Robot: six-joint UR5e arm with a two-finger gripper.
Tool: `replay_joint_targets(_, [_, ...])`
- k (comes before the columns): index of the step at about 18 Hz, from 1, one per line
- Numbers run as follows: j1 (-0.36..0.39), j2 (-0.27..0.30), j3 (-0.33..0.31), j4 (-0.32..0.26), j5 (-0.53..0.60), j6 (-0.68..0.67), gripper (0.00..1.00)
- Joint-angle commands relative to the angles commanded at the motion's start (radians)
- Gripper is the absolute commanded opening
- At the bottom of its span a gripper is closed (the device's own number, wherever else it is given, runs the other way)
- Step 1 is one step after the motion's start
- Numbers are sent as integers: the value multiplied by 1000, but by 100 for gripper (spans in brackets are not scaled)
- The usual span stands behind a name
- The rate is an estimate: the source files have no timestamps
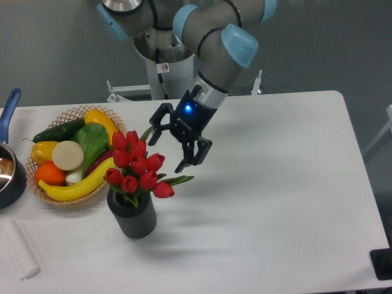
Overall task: Pick up the flowers from the vase
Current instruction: 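Move the open gripper down to the tulip stems above the black vase, then close the gripper around the tulip stems just above the vase rim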
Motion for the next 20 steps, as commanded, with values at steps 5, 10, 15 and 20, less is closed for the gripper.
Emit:
replay_joint_targets(5, [-2, -26, 6, 28, -44, 0, 100])
replay_joint_targets(10, [2, -52, 27, 40, -95, 0, 100])
replay_joint_targets(15, [-3, -81, 51, 71, -111, 2, 100])
replay_joint_targets(20, [-32, -121, 75, 105, -112, 2, 100])
